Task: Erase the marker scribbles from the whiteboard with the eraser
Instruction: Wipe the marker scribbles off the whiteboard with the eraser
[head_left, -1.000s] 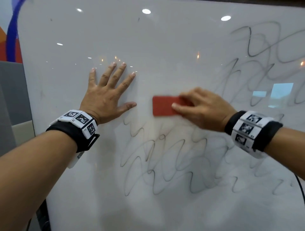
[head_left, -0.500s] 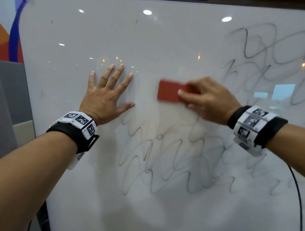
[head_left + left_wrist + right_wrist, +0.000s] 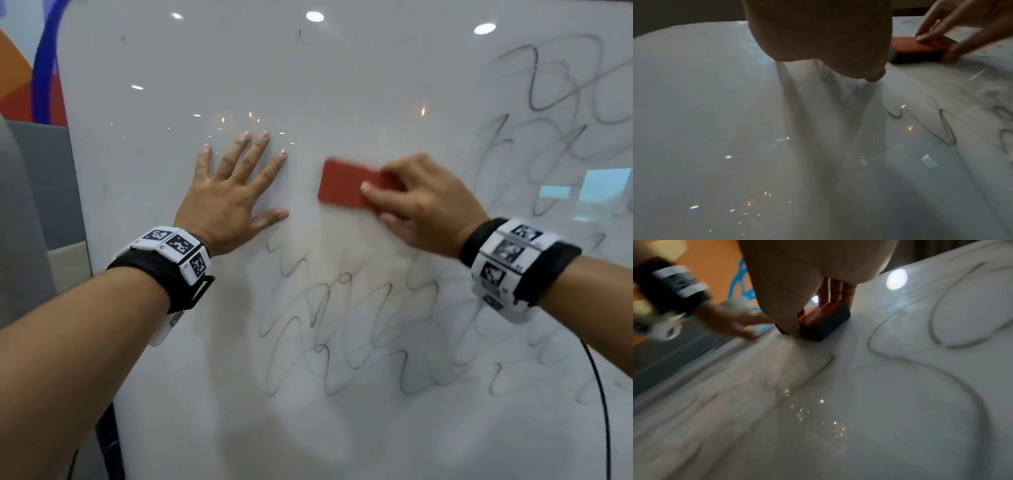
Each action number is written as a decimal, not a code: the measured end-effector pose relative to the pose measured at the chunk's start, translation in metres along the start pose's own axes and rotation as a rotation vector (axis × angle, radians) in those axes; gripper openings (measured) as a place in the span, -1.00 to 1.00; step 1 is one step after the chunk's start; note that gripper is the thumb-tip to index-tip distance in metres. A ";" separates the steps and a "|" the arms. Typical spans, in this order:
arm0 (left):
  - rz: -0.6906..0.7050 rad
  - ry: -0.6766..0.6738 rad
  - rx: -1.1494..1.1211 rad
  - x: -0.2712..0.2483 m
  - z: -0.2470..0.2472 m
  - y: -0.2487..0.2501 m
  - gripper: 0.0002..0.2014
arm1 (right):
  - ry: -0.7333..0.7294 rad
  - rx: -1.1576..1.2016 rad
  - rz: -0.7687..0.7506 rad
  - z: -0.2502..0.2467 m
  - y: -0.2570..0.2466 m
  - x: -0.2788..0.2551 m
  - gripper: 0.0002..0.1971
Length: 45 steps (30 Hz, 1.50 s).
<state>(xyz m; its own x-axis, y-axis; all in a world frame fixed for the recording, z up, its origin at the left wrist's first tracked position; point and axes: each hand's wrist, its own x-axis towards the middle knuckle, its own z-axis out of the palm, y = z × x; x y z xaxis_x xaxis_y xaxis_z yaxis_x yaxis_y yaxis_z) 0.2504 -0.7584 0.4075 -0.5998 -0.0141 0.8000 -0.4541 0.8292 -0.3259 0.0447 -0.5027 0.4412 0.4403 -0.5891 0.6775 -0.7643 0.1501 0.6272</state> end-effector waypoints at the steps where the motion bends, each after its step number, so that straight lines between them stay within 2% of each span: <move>1: 0.009 -0.003 -0.002 -0.001 0.000 -0.001 -0.18 | 0.029 -0.012 0.079 -0.003 0.006 0.006 -0.62; 3: 0.020 -0.024 0.002 -0.005 -0.001 -0.004 -0.10 | 0.065 -0.018 0.214 -0.002 0.003 0.011 -0.57; 5: 0.028 -0.061 0.010 -0.010 0.000 -0.007 0.01 | 0.093 -0.014 0.249 0.009 -0.015 0.005 -0.56; 7: 0.039 -0.089 0.027 -0.016 0.000 -0.010 0.10 | 0.065 0.019 0.146 0.022 -0.037 -0.006 -0.59; 10: 0.051 -0.107 0.048 -0.025 0.003 -0.013 0.18 | -0.067 0.050 -0.067 0.035 -0.060 -0.021 -0.68; 12: 0.051 -0.120 0.050 -0.027 0.004 -0.013 0.22 | -0.103 0.062 -0.134 0.033 -0.056 -0.016 -0.72; 14: 0.044 -0.144 0.054 -0.028 0.002 -0.014 0.24 | -0.067 0.037 -0.122 0.025 -0.039 0.000 -0.73; 18: 0.042 -0.172 0.077 -0.029 0.001 -0.014 0.29 | 0.034 -0.020 0.131 0.009 -0.014 0.025 -0.59; 20: 0.040 -0.175 0.083 -0.029 0.002 -0.014 0.30 | 0.054 -0.028 0.162 0.014 -0.026 0.019 -0.57; 22: 0.038 -0.165 0.079 -0.031 0.002 -0.014 0.31 | 0.035 0.011 0.090 0.027 -0.047 0.005 -0.60; 25: 0.030 -0.159 0.077 -0.031 0.002 -0.013 0.31 | -0.096 0.054 -0.119 0.044 -0.073 -0.017 -0.69; 28: 0.019 -0.160 0.067 -0.033 0.002 -0.013 0.32 | -0.134 0.063 -0.205 0.038 -0.063 -0.005 -0.71; 30: 0.015 -0.164 0.063 -0.033 0.002 -0.012 0.32 | -0.057 0.048 -0.148 0.029 -0.045 0.017 -0.70; 32: 0.010 -0.166 0.050 -0.034 0.002 -0.012 0.31 | 0.011 0.018 -0.021 0.022 -0.032 0.032 -0.65; 35: -0.021 -0.161 0.023 -0.037 0.004 -0.013 0.29 | 0.041 0.007 0.092 0.030 -0.045 0.030 -0.59; 39: -0.066 -0.139 -0.009 -0.044 0.007 -0.012 0.26 | -0.043 0.056 -0.089 0.051 -0.085 0.007 -0.66; 41: -0.057 -0.139 -0.011 -0.045 0.007 -0.012 0.25 | -0.105 0.056 -0.169 0.052 -0.086 0.009 -0.68; 43: -0.055 -0.146 -0.004 -0.044 0.006 -0.013 0.29 | -0.098 0.049 -0.187 0.046 -0.074 0.024 -0.68; 45: -0.060 -0.160 -0.002 -0.045 0.005 -0.013 0.33 | -0.049 0.033 -0.125 0.038 -0.061 0.042 -0.66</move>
<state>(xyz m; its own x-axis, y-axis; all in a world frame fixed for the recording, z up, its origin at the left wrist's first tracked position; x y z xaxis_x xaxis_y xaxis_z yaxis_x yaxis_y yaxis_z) 0.2797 -0.7718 0.3735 -0.6694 -0.1521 0.7272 -0.4906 0.8255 -0.2790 0.0917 -0.5663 0.4172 0.5102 -0.6396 0.5750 -0.7203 0.0475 0.6920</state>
